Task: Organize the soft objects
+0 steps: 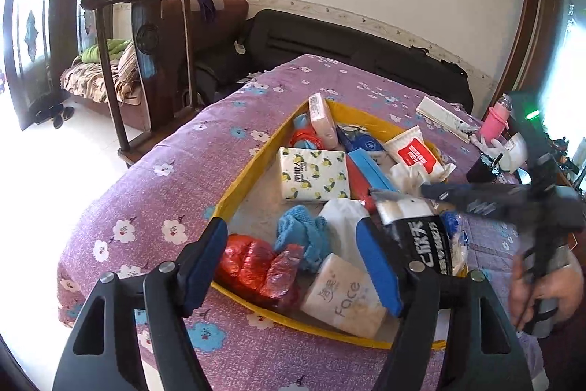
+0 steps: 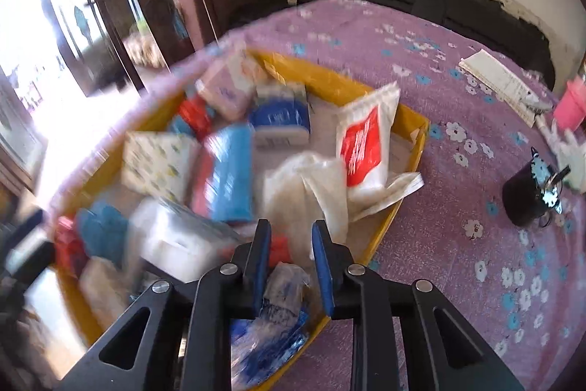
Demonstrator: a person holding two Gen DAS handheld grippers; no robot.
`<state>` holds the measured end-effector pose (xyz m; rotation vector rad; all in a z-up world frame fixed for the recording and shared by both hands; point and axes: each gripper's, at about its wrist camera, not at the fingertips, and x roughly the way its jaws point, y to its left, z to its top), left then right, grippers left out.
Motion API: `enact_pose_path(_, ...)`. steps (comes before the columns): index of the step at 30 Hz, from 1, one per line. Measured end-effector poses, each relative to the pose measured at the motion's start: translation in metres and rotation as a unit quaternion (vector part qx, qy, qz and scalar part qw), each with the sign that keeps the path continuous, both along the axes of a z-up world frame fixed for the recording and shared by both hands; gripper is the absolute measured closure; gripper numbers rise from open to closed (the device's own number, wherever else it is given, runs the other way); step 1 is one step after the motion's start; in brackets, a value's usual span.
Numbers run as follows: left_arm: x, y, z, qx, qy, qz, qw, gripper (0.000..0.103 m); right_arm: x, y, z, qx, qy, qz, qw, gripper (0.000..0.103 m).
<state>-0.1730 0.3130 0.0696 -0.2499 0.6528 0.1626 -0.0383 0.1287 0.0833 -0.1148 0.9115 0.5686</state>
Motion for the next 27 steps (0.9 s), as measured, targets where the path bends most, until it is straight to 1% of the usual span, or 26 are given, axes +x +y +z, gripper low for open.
enact_pose_path(1, -0.001, 0.002, 0.000, -0.001, -0.001, 0.004, 1.0000, 0.028, -0.004, -0.008, 0.011, 0.016, -0.008, -0.006, 1.000, 0.069)
enact_pose_path(2, -0.001, 0.003, 0.000, -0.002, -0.001, 0.006, 1.0000, 0.028, -0.007, -0.012, 0.017, 0.023, -0.015, -0.008, 1.000, 0.068)
enact_pose_path(3, -0.001, 0.004, 0.000, -0.004, -0.003, 0.008, 1.0000, 0.027, -0.013, -0.018, 0.025, 0.017, -0.029, -0.009, 0.999, 0.068)
enact_pose_path(5, -0.002, 0.006, 0.001, -0.008, -0.004, 0.009, 0.9999, 0.027, -0.024, -0.018, 0.030, -0.018, -0.052, -0.008, 0.998, 0.068)
enact_pose_path(6, -0.002, 0.005, 0.001, -0.008, -0.004, 0.009, 0.9999, 0.027, -0.031, -0.017, 0.030, -0.044, -0.066, -0.005, 0.997, 0.068)
enact_pose_path(8, -0.002, 0.003, 0.001, -0.009, -0.005, 0.007, 0.9999, 0.027, -0.046, -0.010, 0.023, -0.105, -0.093, 0.004, 0.990, 0.068)
enact_pose_path(9, -0.002, 0.002, 0.000, -0.010, -0.005, 0.005, 0.9999, 0.027, -0.054, -0.003, 0.015, -0.144, -0.108, 0.014, 0.984, 0.068)
enact_pose_path(10, -0.002, 0.001, 0.000, -0.011, -0.005, 0.003, 0.9999, 0.027, -0.058, 0.002, 0.008, -0.164, -0.114, 0.022, 0.980, 0.068)
enact_pose_path(12, -0.002, -0.001, 0.001, -0.011, -0.005, 0.000, 0.9999, 0.027, -0.063, 0.014, -0.008, -0.192, -0.113, 0.039, 0.974, 0.068)
enact_pose_path(13, -0.003, -0.003, 0.001, -0.011, -0.005, -0.002, 0.9999, 0.026, -0.062, 0.019, -0.014, -0.198, -0.111, 0.041, 0.973, 0.068)
enact_pose_path(15, -0.005, -0.004, 0.003, -0.009, -0.005, -0.004, 0.9999, 0.025, -0.059, 0.028, -0.020, -0.224, -0.133, 0.038, 0.965, 0.069)
enact_pose_path(16, -0.007, -0.005, 0.005, -0.007, -0.006, -0.004, 0.9999, 0.024, -0.055, 0.030, -0.022, -0.232, -0.130, 0.038, 0.963, 0.069)
enact_pose_path(18, -0.011, -0.005, 0.008, -0.002, -0.010, -0.002, 0.9999, 0.019, -0.048, 0.025, -0.016, -0.209, -0.114, 0.027, 0.971, 0.069)
enact_pose_path(19, -0.013, -0.004, 0.009, 0.000, -0.012, 0.000, 0.9999, 0.019, -0.048, 0.019, -0.005, -0.174, -0.108, 0.020, 0.979, 0.069)
enact_pose_path(21, -0.014, -0.001, 0.009, 0.002, -0.011, 0.006, 0.9999, 0.018, -0.053, 0.013, 0.012, -0.115, -0.111, 0.022, 0.987, 0.068)
enact_pose_path(22, -0.014, 0.000, 0.008, 0.000, -0.010, 0.010, 0.9999, 0.018, -0.057, 0.013, 0.020, -0.086, -0.111, 0.030, 0.990, 0.063)
enact_pose_path(23, -0.013, 0.001, 0.007, -0.003, -0.008, 0.012, 0.9999, 0.018, -0.059, 0.015, 0.023, -0.072, -0.107, 0.038, 0.991, 0.052)
enact_pose_path(24, -0.011, 0.001, 0.006, -0.006, -0.006, 0.014, 0.9999, 0.018, -0.062, 0.021, 0.022, -0.064, -0.095, 0.052, 0.992, 0.047)
enact_pose_path(25, -0.011, 0.000, 0.005, -0.009, -0.005, 0.015, 0.9998, 0.018, -0.063, 0.027, 0.018, -0.068, -0.087, 0.061, 0.992, 0.041)
enact_pose_path(26, -0.012, -0.001, 0.005, -0.009, -0.006, 0.014, 0.9998, 0.018, -0.063, 0.034, 0.012, -0.078, -0.079, 0.069, 0.991, 0.041)
enact_pose_path(27, -0.013, -0.003, 0.006, -0.008, -0.008, 0.014, 0.9998, 0.018, -0.067, 0.048, -0.005, -0.112, -0.067, 0.083, 0.988, 0.041)
